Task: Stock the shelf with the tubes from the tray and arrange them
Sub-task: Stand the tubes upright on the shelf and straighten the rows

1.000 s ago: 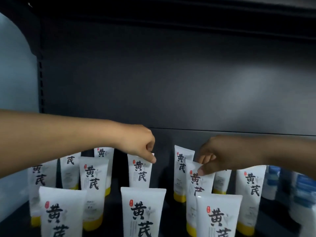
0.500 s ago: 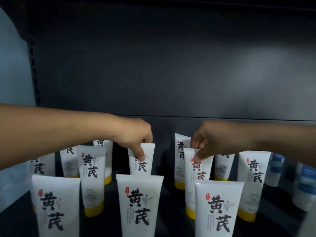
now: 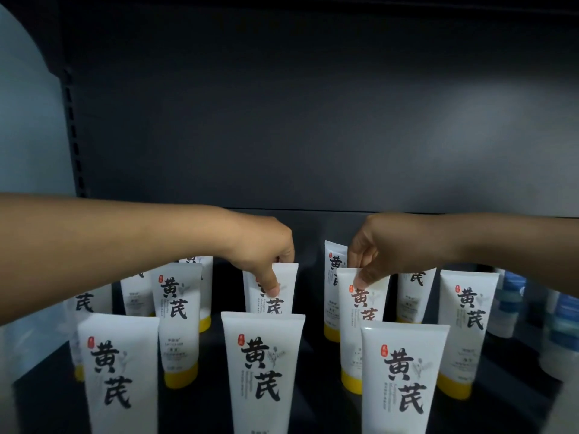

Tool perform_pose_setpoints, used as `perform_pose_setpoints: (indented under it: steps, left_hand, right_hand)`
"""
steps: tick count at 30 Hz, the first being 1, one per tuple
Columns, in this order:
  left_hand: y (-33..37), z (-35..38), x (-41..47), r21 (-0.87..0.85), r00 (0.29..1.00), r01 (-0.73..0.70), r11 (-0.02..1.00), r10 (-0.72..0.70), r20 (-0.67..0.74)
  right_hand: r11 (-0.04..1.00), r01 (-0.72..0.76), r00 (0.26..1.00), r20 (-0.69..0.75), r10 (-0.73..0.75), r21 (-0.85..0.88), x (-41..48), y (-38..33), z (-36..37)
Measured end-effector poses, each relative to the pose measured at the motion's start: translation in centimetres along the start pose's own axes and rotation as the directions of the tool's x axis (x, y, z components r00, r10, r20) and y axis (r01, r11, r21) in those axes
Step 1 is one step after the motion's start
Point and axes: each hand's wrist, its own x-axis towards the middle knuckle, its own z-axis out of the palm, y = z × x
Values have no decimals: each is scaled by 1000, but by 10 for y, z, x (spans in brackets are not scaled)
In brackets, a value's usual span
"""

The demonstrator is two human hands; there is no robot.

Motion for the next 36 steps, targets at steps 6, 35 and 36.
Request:
perform_pose_setpoints:
  steps: [6, 35, 36]
  left_hand:
    - [-1, 1, 0, 3, 1000, 18, 1000, -18, 2]
    - [-12, 7, -3, 22, 997, -32, 999, 33, -73]
    - [-12, 7, -3, 31, 997, -31, 999, 33, -65]
  right_hand:
    - [996, -37, 998, -57, 32, -76, 2, -3, 4]
    - [982, -86, 996, -10, 85, -170, -7, -12, 10]
    - [981, -87, 996, -7, 87, -175, -7, -12, 10]
